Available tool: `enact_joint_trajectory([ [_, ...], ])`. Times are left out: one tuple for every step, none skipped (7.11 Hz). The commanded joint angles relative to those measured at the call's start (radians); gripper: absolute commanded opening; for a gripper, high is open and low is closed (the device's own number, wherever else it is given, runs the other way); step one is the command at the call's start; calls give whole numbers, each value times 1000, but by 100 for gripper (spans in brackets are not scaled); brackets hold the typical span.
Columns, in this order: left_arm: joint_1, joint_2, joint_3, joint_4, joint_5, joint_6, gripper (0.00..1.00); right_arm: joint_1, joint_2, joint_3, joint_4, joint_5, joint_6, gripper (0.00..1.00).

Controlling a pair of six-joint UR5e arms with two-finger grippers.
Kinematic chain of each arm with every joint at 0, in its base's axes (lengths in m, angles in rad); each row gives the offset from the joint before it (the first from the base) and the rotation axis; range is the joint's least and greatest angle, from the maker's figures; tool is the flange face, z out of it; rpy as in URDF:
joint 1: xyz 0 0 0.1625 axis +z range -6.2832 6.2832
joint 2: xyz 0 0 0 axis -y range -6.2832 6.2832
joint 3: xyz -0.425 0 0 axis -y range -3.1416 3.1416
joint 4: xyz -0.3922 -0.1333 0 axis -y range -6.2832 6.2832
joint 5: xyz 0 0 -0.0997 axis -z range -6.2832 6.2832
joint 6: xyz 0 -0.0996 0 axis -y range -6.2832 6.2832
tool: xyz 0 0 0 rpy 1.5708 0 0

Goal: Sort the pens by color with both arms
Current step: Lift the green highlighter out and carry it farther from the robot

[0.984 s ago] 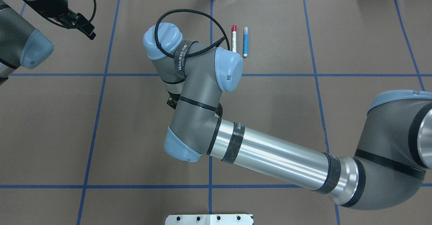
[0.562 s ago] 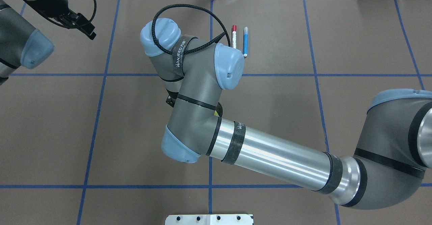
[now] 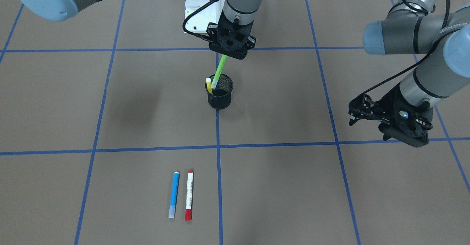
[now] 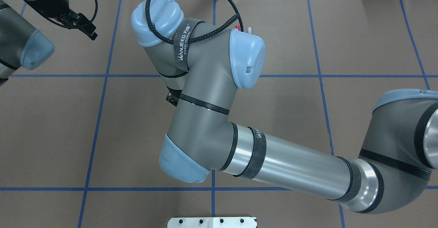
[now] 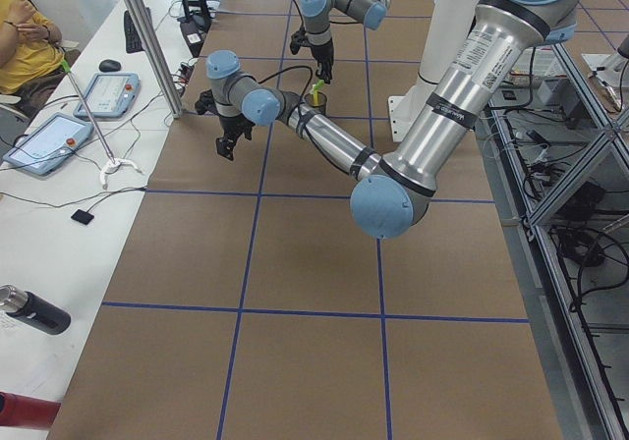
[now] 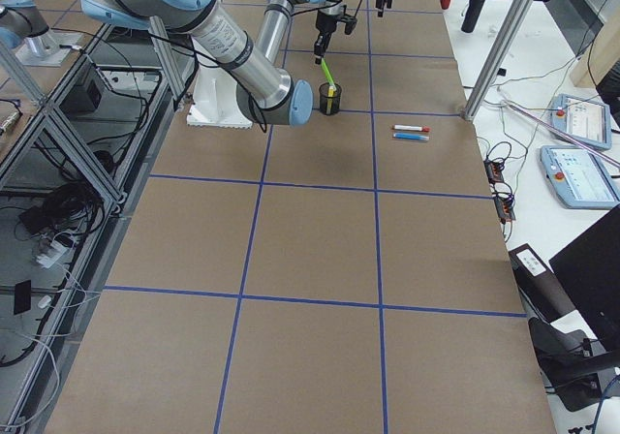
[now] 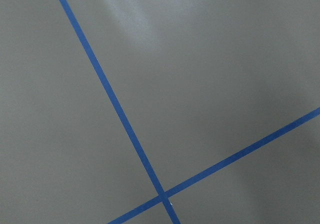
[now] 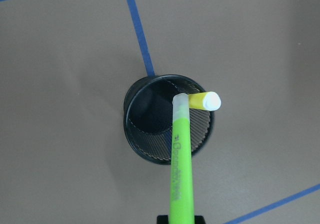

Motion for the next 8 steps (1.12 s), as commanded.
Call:
enact_joint_trajectory([
  [0,1,-2,1,-9,-2,99,20,28,41,-16,-114,0,5],
  [0,1,-3,1,-21,-3,99,23,32,38,-2,-211,-2,3],
  [0,1,-5,-7,-26,-26,99,47,26,29,60,-259,-11,2],
  [0,1,-9,-9,-26,-34,99,81,22,-14,163,-271,-14,0],
  [0,2,-11,-9,-26,-34,99,93,22,-101,291,-312,-22,0],
  [2,2,-9,-9,-26,-34,99,102,23,-199,432,-350,-23,0],
  [3,1,-11,-9,-26,-34,99,116,23,-269,517,-385,-40,0],
  [3,-2,-12,-7,-26,-35,99,121,20,-319,565,-430,-75,0],
])
